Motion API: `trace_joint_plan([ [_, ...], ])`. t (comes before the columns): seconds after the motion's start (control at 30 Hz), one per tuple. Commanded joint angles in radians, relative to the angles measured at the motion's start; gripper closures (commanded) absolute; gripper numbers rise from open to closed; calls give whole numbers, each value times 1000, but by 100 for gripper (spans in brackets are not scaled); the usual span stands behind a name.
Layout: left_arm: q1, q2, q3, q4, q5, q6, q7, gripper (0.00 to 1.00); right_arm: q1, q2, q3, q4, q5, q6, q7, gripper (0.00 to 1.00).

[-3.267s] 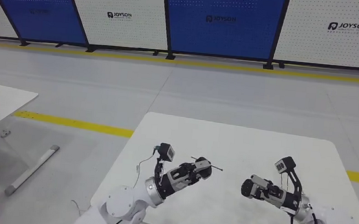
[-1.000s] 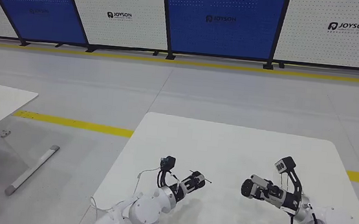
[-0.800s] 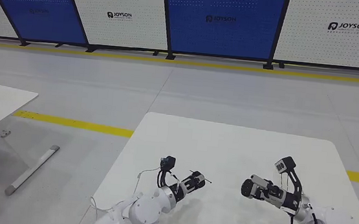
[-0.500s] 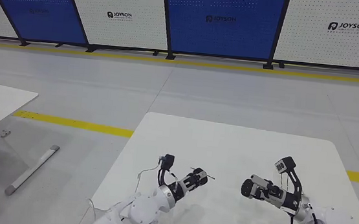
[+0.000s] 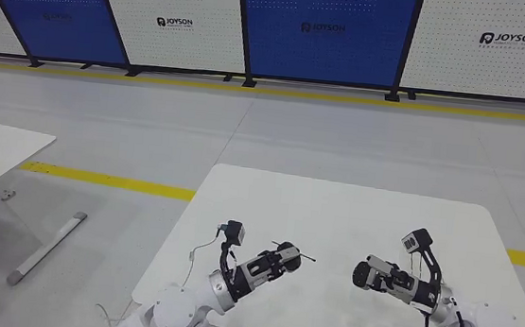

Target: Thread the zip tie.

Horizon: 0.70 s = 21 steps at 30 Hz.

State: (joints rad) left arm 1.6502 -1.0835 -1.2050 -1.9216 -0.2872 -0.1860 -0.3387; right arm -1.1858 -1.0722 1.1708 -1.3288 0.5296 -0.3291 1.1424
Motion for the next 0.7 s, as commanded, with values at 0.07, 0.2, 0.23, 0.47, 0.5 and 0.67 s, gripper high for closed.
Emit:
trace_joint_plan([
  [0.07,-1,0,1,0,-4,0,1,100,0,0,0,0,0,0,0,0],
  [0.2,-1,0,1,0,-4,0,1,100,0,0,0,0,0,0,0,0],
  [0.23,-1,0,1,0,-4,0,1,100,0,0,0,0,0,0,0,0],
  [0.47,1,-5,3,-38,-36,-53,32,100,0,0,0,0,0,0,0,0],
  [0.5,6,-6,1,-50,-54,-72,39,100,0,0,0,0,0,0,0,0],
  [0.67,34,-10,-14,-91,-164,-144,52,100,0,0,0,0,0,0,0,0],
])
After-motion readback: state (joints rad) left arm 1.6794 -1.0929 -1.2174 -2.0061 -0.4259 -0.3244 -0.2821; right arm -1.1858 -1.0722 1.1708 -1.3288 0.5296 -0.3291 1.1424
